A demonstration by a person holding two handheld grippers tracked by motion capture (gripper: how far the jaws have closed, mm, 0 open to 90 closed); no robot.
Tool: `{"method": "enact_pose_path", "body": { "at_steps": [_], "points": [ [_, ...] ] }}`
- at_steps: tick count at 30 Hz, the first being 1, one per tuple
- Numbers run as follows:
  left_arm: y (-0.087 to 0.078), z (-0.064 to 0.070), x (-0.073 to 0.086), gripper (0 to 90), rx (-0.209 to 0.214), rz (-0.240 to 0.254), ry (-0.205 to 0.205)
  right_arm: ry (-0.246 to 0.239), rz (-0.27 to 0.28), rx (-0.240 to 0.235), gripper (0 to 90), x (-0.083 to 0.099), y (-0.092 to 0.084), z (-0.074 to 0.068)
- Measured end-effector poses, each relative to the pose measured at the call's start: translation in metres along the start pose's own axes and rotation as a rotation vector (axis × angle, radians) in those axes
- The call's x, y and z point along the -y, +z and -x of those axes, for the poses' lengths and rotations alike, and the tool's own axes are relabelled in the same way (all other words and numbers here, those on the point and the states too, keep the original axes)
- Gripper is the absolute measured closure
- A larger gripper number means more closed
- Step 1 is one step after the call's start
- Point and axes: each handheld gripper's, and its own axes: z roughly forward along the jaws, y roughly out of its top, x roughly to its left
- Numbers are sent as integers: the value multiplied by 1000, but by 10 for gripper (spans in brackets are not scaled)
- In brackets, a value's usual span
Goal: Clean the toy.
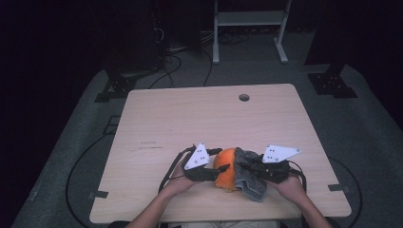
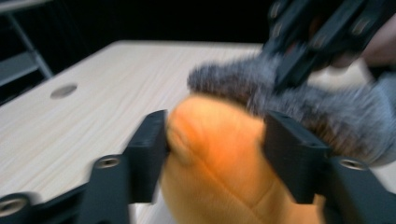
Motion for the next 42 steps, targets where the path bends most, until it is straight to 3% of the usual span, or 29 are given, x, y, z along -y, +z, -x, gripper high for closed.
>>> {"method": "enact_pose_path", "body": {
  "at_steps": [7,9,11,12,15,19,20,22,25,28,30,31,33,36,37,39,40,41,42],
  "points": [
    [1,-8,3,466,-13,-24,-61,17,-54,64,800,8,-11,9],
    [1,-10,5,464,-28,-32,-77,21,-44,65,800,9,-16,7],
    [1,-13,8,462,-44,-35,-95,3,-20,38,800,6,-16,-1],
    [2,-14,9,460,-55,-44,-106,-28,-8,6,798,1,-9,-11],
    [2,-16,11,460,-64,-57,-103,-70,-24,19,797,-2,-2,-16],
    [1,-21,14,459,-59,-51,-136,-38,-49,49,801,1,-1,-3],
    [2,-21,13,459,-58,-50,-135,-31,-81,83,801,6,-5,3],
    [3,-21,12,459,-58,-51,-131,-15,-84,85,800,8,-7,6],
    [3,-20,12,458,-66,-61,-123,-30,-79,103,800,7,-10,3],
    [2,-21,13,455,-59,-56,-130,-44,-16,43,798,0,-8,-6],
    [0,-24,14,445,-47,-49,-129,-55,-18,24,794,-2,-3,-9],
    [-4,-27,14,437,-30,-21,-147,-57,-29,24,796,-1,0,-8],
    [-5,-28,13,444,-30,-24,-160,-44,-32,30,797,0,-1,-5],
    [-1,-26,12,497,-53,-31,-173,-44,-80,89,799,6,-4,5],
    [0,-25,11,503,-53,-35,-165,-27,-85,89,799,8,-7,8],
    [0,-25,11,503,-49,-37,-167,-13,-75,89,799,10,-12,9],
    [0,-26,12,503,-46,-38,-189,-21,-29,59,799,7,-16,2],
    [0,-26,12,504,-46,-38,-189,-21,-29,59,799,7,-16,2],
    [0,-27,13,504,-43,-33,-200,-57,-2,26,799,1,-14,-10]
  ]
}}
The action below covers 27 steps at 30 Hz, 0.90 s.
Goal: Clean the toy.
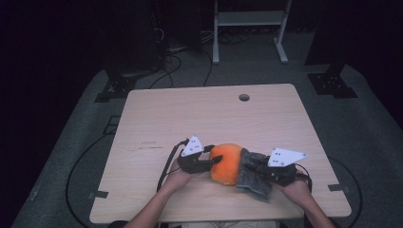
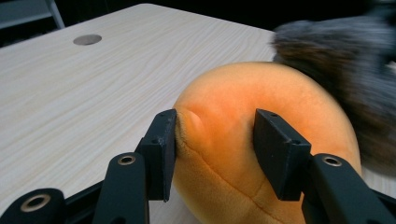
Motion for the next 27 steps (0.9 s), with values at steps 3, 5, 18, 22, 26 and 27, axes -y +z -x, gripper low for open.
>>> {"method": "enact_pose_path", "body": {
  "at_steps": [3,5,18,22,26,27],
  "points": [
    [2,1,0,503,-5,-3,12,-26,-5,-33,797,-8,10,-11],
    [1,0,0,491,-10,-8,13,-77,-58,-12,797,-12,22,-19],
    [1,-3,1,500,26,6,-29,-79,-46,3,800,-8,20,-21],
    [1,-7,3,505,23,-5,-37,-96,-62,9,801,-10,27,-21],
    [1,-10,2,507,37,-3,-55,-81,-100,61,803,-2,19,-10],
    [1,-10,2,508,37,-3,-55,-81,-100,61,803,-2,19,-10]
  ]
}}
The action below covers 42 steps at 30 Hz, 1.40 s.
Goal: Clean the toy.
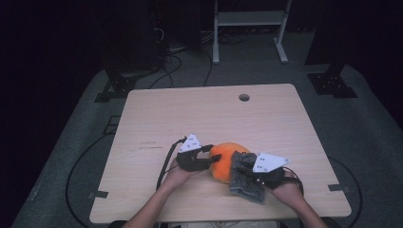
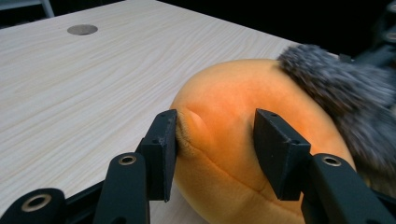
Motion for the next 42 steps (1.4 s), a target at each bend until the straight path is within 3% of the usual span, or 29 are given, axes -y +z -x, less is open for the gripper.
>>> {"method": "enact_pose_path", "body": {
  "at_steps": [3,4,5,8,11,14,15,19,21,24,29,36,40,42],
  "points": [
    [0,0,0,510,0,-6,-4,24,2,21,803,5,-8,3],
    [0,0,0,511,2,-7,-6,10,15,18,802,3,-10,0],
    [0,0,0,513,8,-1,-14,-49,56,-23,802,-6,-9,-11],
    [0,0,0,513,8,-2,-16,-91,73,-55,801,-14,-4,-21],
    [0,0,-1,513,8,-6,-10,-143,33,-44,801,-20,10,-30],
    [0,-1,-1,514,25,1,-24,-125,7,-37,802,-14,13,-25],
    [-1,-1,-1,513,28,0,-28,-99,-1,-23,801,-9,7,-19],
    [-1,0,-1,514,33,-1,-27,-81,9,-9,802,-5,-1,-17],
    [-1,1,-2,516,40,1,-29,-97,62,-47,800,-13,-1,-25],
    [0,3,-3,517,43,2,-24,-122,69,-74,800,-21,5,-33],
    [1,1,-2,520,49,5,-32,-183,1,-71,800,-23,24,-41],
    [-1,0,0,520,45,-3,-22,-119,-12,-46,799,-4,2,-26],
    [0,3,-1,520,44,1,5,-58,64,-42,800,-10,-6,-21],
    [-1,4,-1,519,39,-5,22,-52,61,-35,799,-13,-3,-17]
  ]
}}
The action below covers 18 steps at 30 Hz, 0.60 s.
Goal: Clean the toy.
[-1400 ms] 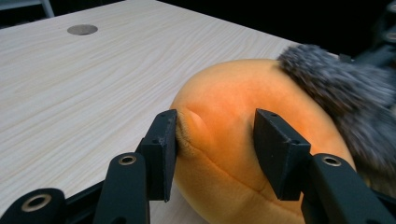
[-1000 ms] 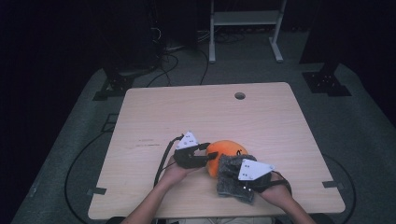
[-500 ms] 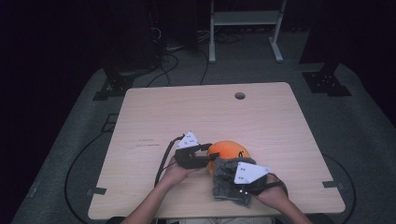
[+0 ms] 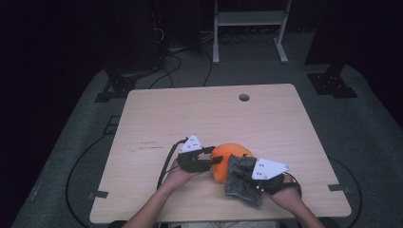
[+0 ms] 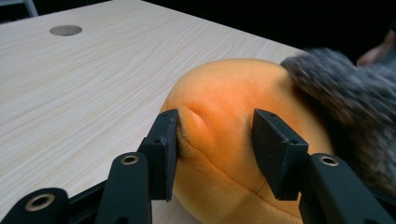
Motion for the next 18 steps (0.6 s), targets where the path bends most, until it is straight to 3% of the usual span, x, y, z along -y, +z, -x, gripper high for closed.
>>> {"method": "enact_pose_path", "body": {
  "at_steps": [6,9,12,15,17,18],
  "points": [
    [0,-1,0,518,4,2,1,32,-44,9,798,17,-6,12],
    [0,1,-1,519,8,1,17,98,-10,19,797,21,-17,21],
    [0,4,-2,519,8,1,37,130,38,16,796,16,-19,31],
    [-2,3,-2,511,20,-4,38,145,1,7,795,16,-10,38],
    [-3,1,-5,428,52,-3,-2,158,-1,-15,794,20,-7,36],
    [-4,0,-7,325,75,2,-40,155,-1,-16,794,21,-7,33]
  ]
}}
